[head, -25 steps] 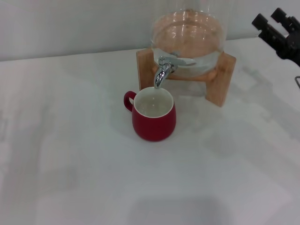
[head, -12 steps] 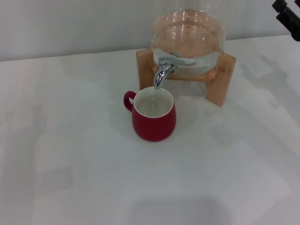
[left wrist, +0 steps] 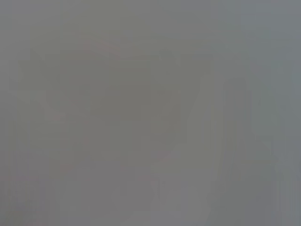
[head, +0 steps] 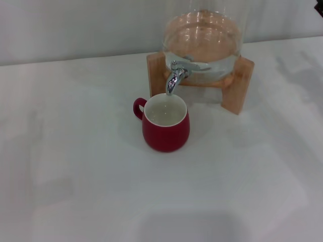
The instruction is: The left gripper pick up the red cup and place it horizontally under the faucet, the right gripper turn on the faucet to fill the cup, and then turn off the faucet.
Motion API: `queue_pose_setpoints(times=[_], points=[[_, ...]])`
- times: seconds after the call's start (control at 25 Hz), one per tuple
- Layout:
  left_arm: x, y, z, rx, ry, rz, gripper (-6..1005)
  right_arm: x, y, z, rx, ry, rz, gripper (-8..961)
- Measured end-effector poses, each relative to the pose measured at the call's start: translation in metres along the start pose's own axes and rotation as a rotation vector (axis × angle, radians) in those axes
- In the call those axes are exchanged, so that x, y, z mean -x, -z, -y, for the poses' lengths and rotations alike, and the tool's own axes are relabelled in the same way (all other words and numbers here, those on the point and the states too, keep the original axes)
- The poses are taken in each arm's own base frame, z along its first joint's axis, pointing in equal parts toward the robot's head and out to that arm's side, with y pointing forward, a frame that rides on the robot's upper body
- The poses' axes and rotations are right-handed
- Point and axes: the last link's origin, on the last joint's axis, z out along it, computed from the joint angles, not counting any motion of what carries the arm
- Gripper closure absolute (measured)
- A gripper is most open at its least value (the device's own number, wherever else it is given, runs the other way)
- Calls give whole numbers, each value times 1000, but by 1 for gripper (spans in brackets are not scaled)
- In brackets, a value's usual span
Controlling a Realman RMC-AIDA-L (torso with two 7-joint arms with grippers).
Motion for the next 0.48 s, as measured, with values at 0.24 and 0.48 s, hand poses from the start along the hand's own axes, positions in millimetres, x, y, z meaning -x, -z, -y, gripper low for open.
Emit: queue_pose_setpoints(times=[0.24, 0.48], points=[[-4, -7, 2, -30, 14, -14, 242, -2, -3, 13, -88, 69, -18, 124], [-7, -11, 4, -54, 25, -25, 242, -2, -6, 21, -136, 90, -25, 124]])
